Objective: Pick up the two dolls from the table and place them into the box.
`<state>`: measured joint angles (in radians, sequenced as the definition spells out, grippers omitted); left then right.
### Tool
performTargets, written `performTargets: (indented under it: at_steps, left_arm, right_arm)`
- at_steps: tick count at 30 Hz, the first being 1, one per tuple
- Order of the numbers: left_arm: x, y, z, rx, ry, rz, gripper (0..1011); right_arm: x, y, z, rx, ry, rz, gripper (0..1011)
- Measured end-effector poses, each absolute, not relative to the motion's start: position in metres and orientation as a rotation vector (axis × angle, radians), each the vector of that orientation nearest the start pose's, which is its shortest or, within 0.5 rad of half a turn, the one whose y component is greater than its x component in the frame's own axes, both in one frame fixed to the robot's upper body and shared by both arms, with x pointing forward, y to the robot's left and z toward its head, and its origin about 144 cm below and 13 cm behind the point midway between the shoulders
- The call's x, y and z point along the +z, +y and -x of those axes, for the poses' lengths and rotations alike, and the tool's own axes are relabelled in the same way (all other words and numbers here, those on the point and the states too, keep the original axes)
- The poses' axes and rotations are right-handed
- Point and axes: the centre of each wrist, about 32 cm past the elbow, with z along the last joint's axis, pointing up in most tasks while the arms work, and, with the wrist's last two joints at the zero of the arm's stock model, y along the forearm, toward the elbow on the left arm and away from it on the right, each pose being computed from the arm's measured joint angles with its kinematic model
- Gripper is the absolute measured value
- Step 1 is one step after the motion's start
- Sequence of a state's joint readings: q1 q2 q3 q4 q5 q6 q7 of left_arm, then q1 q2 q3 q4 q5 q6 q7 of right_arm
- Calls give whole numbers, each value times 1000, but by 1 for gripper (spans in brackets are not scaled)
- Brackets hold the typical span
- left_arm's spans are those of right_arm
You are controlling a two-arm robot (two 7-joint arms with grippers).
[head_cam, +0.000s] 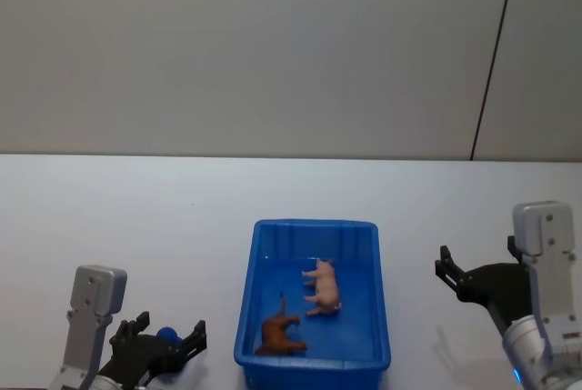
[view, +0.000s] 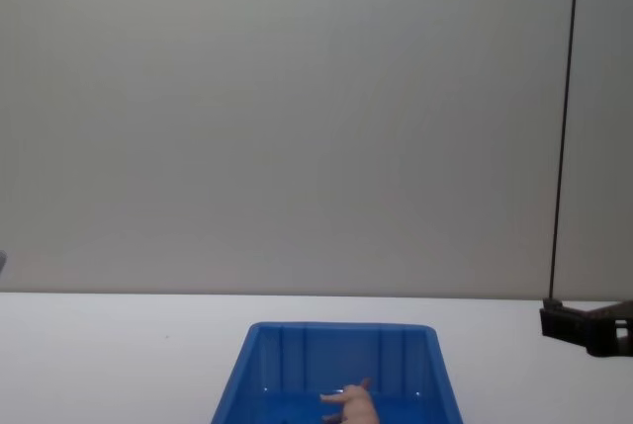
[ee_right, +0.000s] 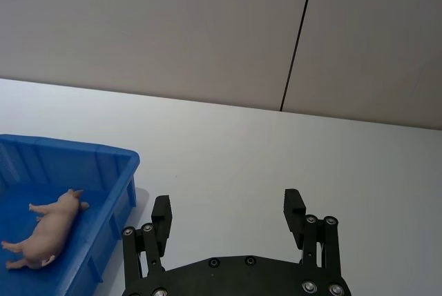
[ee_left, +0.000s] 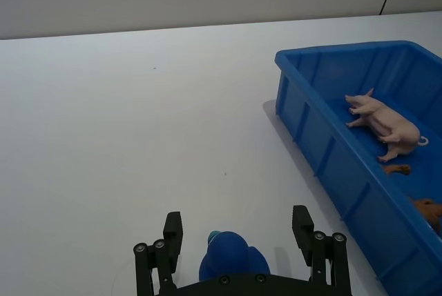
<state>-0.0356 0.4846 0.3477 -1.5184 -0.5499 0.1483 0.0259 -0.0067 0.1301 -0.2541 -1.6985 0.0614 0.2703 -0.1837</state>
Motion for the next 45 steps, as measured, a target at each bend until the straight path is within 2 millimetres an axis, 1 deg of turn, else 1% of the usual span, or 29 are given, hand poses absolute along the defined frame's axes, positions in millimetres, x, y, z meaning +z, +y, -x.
performTargets:
  at_steps: [3, 6, 7, 8, 10, 13, 15, 17, 18, 20, 24, 25, 26, 39, 45]
  left_arm:
    - [1119, 275, -450, 1305, 273, -230, 973]
    - [1118, 274, -450, 1311, 279, -230, 906]
    - [1118, 274, -450, 1313, 280, -230, 868]
    - [1117, 274, -450, 1315, 282, -230, 868]
    - [1117, 273, -450, 1322, 288, -231, 765]
    - [1117, 272, -450, 1331, 293, -234, 708]
    - [1117, 271, -451, 1335, 296, -235, 630]
    - [1117, 271, -451, 1339, 298, -237, 586]
    - [1117, 270, -451, 1344, 301, -239, 528]
    - [1117, 270, -451, 1348, 304, -242, 485]
    - [1117, 269, -451, 1359, 312, -251, 336]
    - [1117, 269, -451, 1361, 313, -252, 327]
    - [1117, 268, -451, 1362, 314, -253, 290]
    - [1120, 266, -450, 1375, 290, -265, 207]
    - [1131, 263, -454, 1363, 221, -236, 176]
  right_arm:
    - [1169, -179, -446, -1493, 49, 207, 1000]
    - [1169, -179, -446, -1493, 49, 207, 1001]
    - [1169, -179, -446, -1493, 49, 207, 1001]
    - [1169, -179, -446, -1493, 49, 207, 1000]
    - [1169, -179, -446, -1493, 49, 207, 1000]
    - [1169, -179, -446, -1493, 49, 207, 1001]
    - [1169, -179, -446, -1493, 49, 207, 1001]
    - [1169, -179, -446, -1493, 49, 207, 1000]
    - [1169, -179, -446, -1493, 49, 207, 1001]
    - [1169, -179, -446, -1493, 49, 207, 1001]
    - [1169, -179, -446, -1493, 49, 207, 1001]
    - [1169, -179, -446, -1493, 49, 207, 1000]
    - [1169, -179, -446, -1493, 49, 207, 1000]
    - [1169, -179, -446, -1493, 49, 207, 1001]
    - [1169, -179, -446, -1493, 49, 207, 1001]
